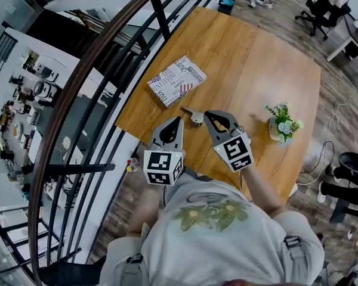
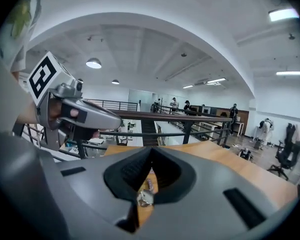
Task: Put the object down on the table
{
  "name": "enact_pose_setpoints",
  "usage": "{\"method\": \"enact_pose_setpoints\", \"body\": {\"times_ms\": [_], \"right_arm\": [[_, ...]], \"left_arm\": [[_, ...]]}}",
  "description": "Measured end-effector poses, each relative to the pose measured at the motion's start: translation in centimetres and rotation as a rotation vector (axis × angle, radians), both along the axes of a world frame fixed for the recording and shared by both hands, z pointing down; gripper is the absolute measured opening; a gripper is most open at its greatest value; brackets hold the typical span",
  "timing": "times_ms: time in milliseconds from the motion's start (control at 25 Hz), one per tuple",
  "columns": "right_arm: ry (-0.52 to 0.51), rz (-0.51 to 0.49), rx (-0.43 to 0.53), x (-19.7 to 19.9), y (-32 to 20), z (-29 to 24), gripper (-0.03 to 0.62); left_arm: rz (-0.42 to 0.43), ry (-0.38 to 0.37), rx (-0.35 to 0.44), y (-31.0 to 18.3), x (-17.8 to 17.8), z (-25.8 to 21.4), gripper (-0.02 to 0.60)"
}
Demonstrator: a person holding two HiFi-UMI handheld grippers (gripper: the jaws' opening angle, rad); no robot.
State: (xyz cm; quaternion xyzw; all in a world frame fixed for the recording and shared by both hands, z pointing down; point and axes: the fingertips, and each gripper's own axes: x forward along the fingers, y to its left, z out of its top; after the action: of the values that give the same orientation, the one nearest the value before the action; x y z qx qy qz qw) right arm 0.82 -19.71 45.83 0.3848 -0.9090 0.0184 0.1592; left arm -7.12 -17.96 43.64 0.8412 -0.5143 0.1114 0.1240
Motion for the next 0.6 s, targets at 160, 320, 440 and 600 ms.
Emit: {"method": "enact_pose_setpoints", "body": {"times_ms": [160,320,440,600], "right_arm": [[-0.021,-0.003,-0.011,0.5,1.1,-0.5,0.006],[-0.036,0.002,-0.022,0.8,1.8,-0.5,0.005],[-0.055,0.005,-0.038,0.7,2.2,-0.5,0.005],[-0.087,0.007,-0.047,0.6,2.7,-1.1,0.005]], "left_arm": [[0.024,0.010,0.004,0.7,0.8,-0.3,0.015],[0.041,0.051,0.001,1.4,1.7,-0.4,0.015],[0.048,0.068,0.000,1.7,2.1,-0.3,0.015],[0.047,0.103,-0.007,2.0,2.4,-0.4,0.015]]}}
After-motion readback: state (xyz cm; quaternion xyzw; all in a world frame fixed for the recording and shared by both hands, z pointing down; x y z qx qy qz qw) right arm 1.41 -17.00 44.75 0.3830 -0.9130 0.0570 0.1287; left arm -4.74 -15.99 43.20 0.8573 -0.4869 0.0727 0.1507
